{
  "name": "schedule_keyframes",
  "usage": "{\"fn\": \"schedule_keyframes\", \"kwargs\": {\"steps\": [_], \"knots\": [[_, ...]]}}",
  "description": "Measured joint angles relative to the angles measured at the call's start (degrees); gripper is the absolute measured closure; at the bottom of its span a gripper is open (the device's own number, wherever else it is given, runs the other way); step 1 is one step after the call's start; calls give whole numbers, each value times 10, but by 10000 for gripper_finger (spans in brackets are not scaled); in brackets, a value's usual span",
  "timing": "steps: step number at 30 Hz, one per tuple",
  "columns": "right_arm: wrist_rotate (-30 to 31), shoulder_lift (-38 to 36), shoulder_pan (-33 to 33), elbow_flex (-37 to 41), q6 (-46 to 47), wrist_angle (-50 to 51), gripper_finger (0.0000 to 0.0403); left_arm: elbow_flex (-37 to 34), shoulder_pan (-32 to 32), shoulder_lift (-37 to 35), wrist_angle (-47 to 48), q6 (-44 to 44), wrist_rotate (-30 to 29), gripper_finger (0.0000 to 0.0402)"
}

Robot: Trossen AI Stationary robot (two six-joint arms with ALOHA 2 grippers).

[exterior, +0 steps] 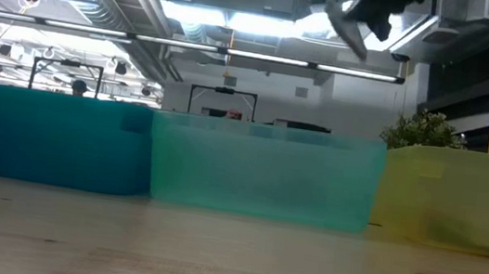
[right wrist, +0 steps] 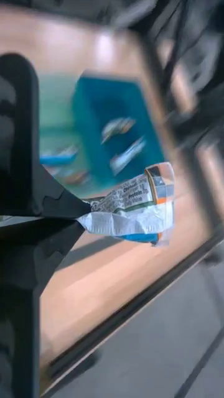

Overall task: Pick and place Granola Bars by type
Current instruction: Put the yellow granola bar into the blue bin

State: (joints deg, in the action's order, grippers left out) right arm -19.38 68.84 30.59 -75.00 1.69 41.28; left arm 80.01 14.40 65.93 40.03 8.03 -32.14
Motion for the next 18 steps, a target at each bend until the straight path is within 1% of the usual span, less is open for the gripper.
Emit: {"fn": "schedule_keyframes", "kwargs": {"steps": [5, 10, 14, 18], "knots": [[-93, -23, -3, 0, 45, -90, 398, 0, -29, 22, 0, -8, 4, 279], [-165, -26, -18, 0, 60, -178, 397, 0, -50, 37, -26, -37, 11, 211], [-187, -26, -34, 3, 63, -239, 396, 0, -69, 45, -82, -73, 30, 167], [-198, -26, -48, 4, 63, -295, 398, 0, -90, 58, -154, -116, 55, 139]]}}
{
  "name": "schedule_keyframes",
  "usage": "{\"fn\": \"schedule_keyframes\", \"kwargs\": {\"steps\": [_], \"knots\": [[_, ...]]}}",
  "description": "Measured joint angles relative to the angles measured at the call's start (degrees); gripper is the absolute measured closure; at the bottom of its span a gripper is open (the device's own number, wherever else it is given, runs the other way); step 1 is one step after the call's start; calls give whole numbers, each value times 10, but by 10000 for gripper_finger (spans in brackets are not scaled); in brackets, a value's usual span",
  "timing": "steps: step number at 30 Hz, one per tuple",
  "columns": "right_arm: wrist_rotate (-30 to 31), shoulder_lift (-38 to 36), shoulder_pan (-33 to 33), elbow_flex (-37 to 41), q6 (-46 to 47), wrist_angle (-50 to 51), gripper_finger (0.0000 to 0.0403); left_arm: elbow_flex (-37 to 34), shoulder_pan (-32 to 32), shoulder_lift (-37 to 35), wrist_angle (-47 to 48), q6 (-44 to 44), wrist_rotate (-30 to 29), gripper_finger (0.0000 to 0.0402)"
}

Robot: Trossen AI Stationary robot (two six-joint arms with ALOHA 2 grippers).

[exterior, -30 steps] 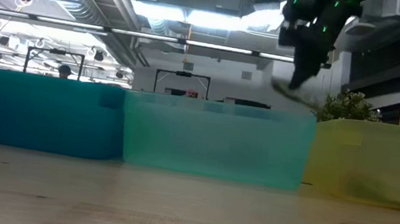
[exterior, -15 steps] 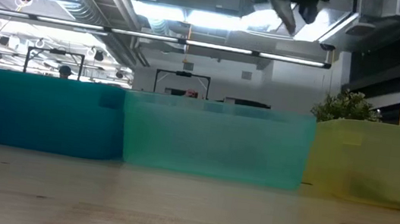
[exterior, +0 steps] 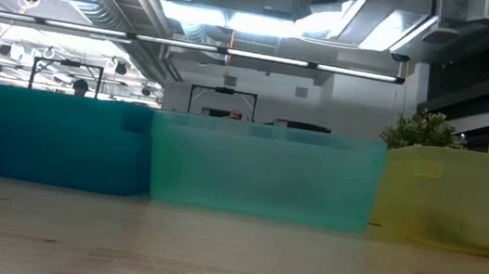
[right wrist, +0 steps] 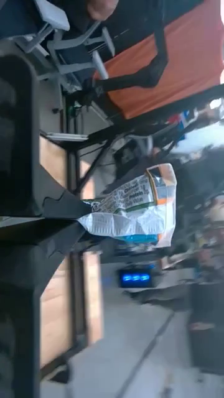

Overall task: Pick and place Granola Bars by type
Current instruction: Put the yellow granola bar into the blue bin

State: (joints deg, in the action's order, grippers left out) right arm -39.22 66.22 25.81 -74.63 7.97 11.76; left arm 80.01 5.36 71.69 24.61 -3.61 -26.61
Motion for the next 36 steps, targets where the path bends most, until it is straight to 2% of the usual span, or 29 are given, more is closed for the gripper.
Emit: {"fn": "schedule_keyframes", "kwargs": {"steps": [9, 17, 21, 27, 36], "knots": [[-6, 13, -28, 0, 12, -109, 396, 0, -54, 49, -179, -71, 104, 121], [-31, 45, -59, 1, 23, -197, 395, 0, -78, 91, -265, -83, 172, 121], [-32, 58, -69, 1, 23, -220, 395, 0, -78, 91, -274, -84, 184, 121], [-51, 77, -72, 1, 24, -244, 394, 0, -79, 91, -303, -77, 232, 121], [-69, 92, -77, 1, 32, -316, 394, 0, -77, 91, -291, -75, 238, 121]]}}
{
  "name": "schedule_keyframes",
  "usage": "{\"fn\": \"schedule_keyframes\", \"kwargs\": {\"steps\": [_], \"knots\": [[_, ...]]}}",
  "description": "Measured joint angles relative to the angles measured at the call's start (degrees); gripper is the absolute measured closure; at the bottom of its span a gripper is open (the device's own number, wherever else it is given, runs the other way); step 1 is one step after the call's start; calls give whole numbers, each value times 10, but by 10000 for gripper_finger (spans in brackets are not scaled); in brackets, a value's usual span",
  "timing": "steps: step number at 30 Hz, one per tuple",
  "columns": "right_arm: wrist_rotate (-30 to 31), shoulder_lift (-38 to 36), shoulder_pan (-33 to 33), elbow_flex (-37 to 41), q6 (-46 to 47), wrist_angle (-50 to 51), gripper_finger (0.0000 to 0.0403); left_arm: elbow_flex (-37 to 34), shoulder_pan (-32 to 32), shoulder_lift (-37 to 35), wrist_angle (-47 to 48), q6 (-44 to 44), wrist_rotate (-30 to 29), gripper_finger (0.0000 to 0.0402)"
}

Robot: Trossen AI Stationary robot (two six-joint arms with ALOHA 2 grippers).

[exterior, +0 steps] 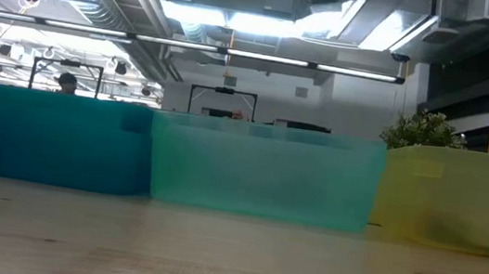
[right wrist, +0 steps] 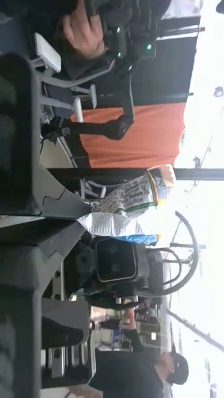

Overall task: Pick and place Granola Bars by type
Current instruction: Put the yellow granola bar into the blue bin

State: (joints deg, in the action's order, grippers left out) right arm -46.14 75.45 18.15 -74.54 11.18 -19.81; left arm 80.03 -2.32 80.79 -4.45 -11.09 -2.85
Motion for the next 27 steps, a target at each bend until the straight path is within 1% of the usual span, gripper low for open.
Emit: {"fn": "schedule_keyframes", "kwargs": {"steps": [4, 7, 16, 22, 27], "knots": [[-1, 3, 0, 0, 10, -18, 394, 0, 0, 0, 4, 0, 7, 123], [-1, 6, -1, 0, 11, -29, 394, 0, -1, 5, -1, -1, 11, 135], [6, 18, -13, 0, 18, -58, 394, 0, -1, 14, -21, -9, 16, 191], [6, 22, -18, 0, 11, -58, 394, 0, -1, 13, -42, -6, 45, 227], [10, 22, -25, 0, 5, -57, 394, 0, -1, 13, -47, -6, 52, 262]]}}
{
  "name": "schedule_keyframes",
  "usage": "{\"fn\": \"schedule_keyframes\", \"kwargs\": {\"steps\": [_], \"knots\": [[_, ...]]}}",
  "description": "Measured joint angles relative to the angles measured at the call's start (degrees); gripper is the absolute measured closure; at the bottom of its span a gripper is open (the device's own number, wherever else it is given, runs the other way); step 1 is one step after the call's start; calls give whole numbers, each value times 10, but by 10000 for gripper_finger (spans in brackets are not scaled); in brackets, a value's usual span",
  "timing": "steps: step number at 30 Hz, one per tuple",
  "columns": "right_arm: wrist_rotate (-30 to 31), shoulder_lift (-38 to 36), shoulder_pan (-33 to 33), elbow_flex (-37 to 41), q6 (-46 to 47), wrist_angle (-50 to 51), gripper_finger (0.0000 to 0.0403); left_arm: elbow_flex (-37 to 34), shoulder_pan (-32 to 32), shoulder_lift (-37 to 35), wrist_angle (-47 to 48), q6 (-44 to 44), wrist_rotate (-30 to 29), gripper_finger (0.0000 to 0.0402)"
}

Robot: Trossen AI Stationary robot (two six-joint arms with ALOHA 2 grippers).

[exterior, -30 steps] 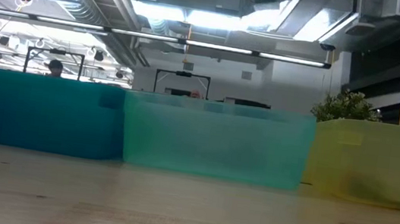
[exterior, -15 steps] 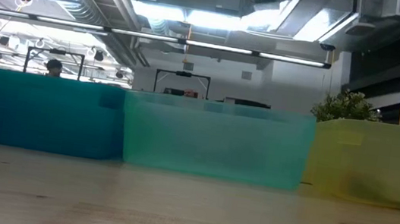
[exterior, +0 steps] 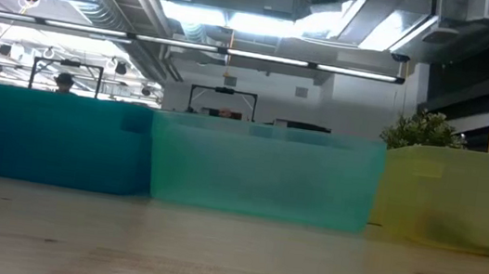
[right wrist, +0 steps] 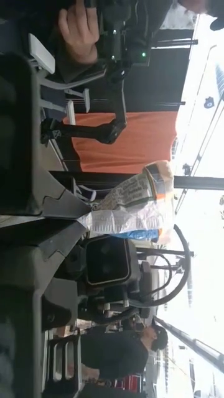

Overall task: Pick and place Granola Bars by type
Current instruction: Put the yellow granola bar into the blue bin

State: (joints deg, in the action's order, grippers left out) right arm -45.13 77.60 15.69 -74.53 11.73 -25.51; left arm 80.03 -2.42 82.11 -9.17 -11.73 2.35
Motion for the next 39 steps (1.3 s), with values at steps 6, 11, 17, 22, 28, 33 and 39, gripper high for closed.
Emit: {"fn": "schedule_keyframes", "kwargs": {"steps": [6, 11, 17, 22, 28, 33, 39], "knots": [[7, 0, -1, 0, 3, 0, 394, 0, 0, 0, 0, -2, 2, 307], [38, 0, -1, 0, 21, 1, 392, 0, 0, 0, -1, -9, 1, 329], [39, 0, -1, 0, 35, 1, 371, 0, 0, 0, 0, -10, 1, 334], [31, -6, 0, 0, 46, 8, 325, 0, 1, -2, 1, -11, 1, 334], [31, -39, 16, 0, 22, 83, 240, 0, 5, -21, -1, -10, -6, 335], [32, -83, 35, 0, -9, 240, 192, 0, 18, -52, 33, -11, -41, 335], [146, -143, 23, 0, -122, 424, 194, 0, 49, -110, 198, 16, -146, 335]]}}
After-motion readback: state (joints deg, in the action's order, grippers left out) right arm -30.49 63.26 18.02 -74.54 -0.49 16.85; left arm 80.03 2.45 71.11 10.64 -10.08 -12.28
